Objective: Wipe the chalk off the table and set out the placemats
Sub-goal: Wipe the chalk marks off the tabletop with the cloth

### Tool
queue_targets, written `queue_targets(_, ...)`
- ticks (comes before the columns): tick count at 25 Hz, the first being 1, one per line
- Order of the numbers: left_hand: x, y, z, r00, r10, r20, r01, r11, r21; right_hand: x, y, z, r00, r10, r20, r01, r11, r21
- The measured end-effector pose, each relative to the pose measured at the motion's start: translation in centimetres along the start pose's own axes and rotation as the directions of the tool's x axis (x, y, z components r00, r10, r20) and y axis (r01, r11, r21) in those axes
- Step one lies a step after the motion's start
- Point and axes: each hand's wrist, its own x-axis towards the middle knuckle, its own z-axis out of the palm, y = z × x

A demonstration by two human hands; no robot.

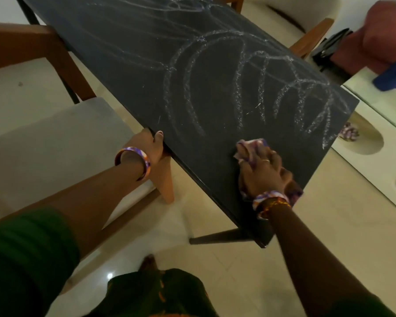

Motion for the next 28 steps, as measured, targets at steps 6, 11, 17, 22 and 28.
queue_targets(6, 0.2, 0.2, 0.4, 1.000, 0.005, 0.005, -0.005, 0.997, 0.083, -0.6, -2.3, 0.6, 0.992, 0.112, -0.062, -0.111, 0.994, 0.021)
queue_targets(11, -0.3, 0.3, -0.1, 0.999, 0.023, 0.025, -0.025, 0.997, 0.080, -0.6, -6.3, 1.6, 0.972, -0.233, 0.023, 0.235, 0.966, -0.113)
queue_targets(17, -0.1, 0.1, 0.0, 0.999, 0.015, 0.033, -0.017, 0.998, 0.059, 1.7, 4.1, -1.8, 0.948, 0.313, -0.049, -0.309, 0.948, 0.077)
queue_targets(22, -0.1, 0.4, 0.2, 1.000, -0.007, 0.022, 0.006, 0.998, 0.067, -2.1, -6.7, 2.8, 0.990, -0.136, -0.021, 0.134, 0.987, -0.088)
queue_targets(28, 0.1, 0.0, 0.3, 0.999, 0.013, 0.030, -0.016, 0.996, 0.093, 3.2, 0.4, 0.1, 0.994, 0.113, -0.006, -0.113, 0.993, 0.017)
